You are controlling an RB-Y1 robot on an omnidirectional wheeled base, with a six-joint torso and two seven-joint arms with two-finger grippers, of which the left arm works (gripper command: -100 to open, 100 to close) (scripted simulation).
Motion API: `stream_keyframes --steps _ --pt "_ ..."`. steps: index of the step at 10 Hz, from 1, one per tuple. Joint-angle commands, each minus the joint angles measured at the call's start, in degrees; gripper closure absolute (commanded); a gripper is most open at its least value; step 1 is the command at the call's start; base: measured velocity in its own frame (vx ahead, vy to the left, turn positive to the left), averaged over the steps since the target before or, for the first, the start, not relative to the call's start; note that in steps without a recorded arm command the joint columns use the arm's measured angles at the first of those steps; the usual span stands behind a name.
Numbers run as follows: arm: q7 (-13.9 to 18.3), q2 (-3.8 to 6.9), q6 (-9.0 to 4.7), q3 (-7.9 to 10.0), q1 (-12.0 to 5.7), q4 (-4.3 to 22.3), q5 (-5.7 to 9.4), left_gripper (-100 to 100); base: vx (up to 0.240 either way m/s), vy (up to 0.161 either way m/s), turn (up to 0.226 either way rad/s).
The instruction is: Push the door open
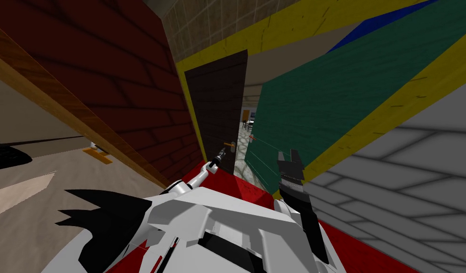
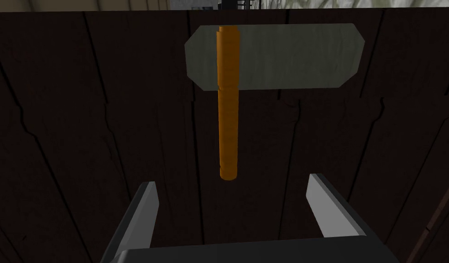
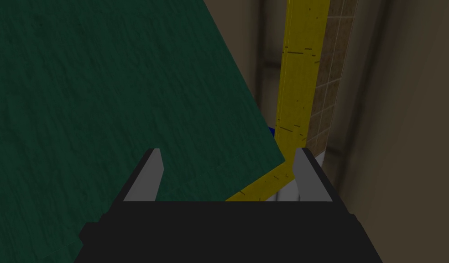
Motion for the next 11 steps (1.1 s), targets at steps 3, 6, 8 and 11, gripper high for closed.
stream_keyframes --steps 3,6,8,11 --pt "-0.02 -0.03 -0.31 0.11 -0.94 1.7 0.02 -100 0.071 0.009 -0.029" --pt "-0.34 -0.27 -0.36 0.65 -1.23 2.25 0.06 -100 0.202 -0.02 -0.033" --pt "-0.57 -0.44 -0.4 1.03 -1.43 2.64 0.09 -100 0.211 -0.03 -0.031" --pt "-0.71 -0.55 -0.42 1.26 -1.51 2.83 0.11 -100 0.152 -0.036 -0.017"
